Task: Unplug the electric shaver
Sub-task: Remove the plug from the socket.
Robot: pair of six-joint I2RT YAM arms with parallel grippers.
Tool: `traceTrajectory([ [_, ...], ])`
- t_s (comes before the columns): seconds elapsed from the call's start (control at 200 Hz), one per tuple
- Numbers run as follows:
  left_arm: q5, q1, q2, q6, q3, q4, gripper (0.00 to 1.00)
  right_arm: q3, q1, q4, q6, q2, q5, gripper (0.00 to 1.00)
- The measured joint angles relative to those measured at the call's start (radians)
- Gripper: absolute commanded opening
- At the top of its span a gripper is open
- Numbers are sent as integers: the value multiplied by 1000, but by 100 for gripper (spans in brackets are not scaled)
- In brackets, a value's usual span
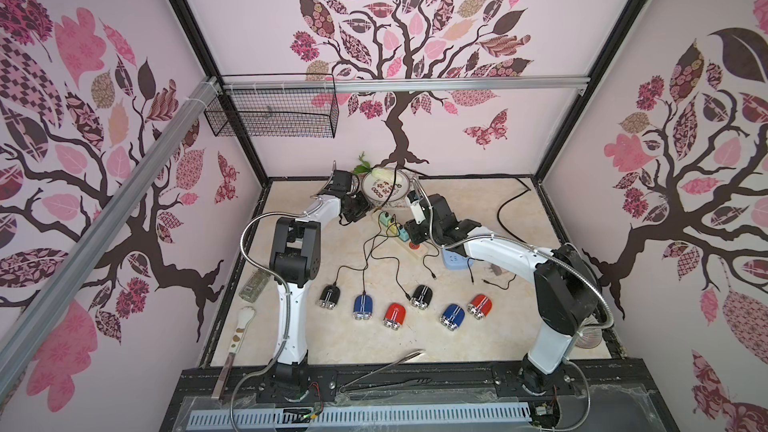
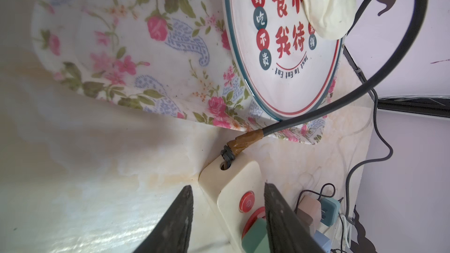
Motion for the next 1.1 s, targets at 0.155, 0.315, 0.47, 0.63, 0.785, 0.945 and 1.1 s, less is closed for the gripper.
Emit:
traceTrajectory([
  [0.155,16,0,13,0,0,-2,48,3,0,-3,-9,34,-27,45],
  [0.315,22,0,14,2,0,-3,42,20,0,-6,-14,52,-42,45],
  [0.47,22,-3,16,0,0,-3,38,53,0,-7,-24,75,-50,44],
  [0.63,22,-8,29,1,0,-5,37,60,0,-12,-30,92,-53,42],
  [0.785,21,-19,40,2,0,-15,35,60,0,-15,-43,102,-52,38],
  [0.945,14,-23,41,6,0,-14,34,68,0,-19,-51,115,-50,36],
  [1.1,13,-24,41,10,0,-13,33,73,0,-19,-54,122,-44,36],
])
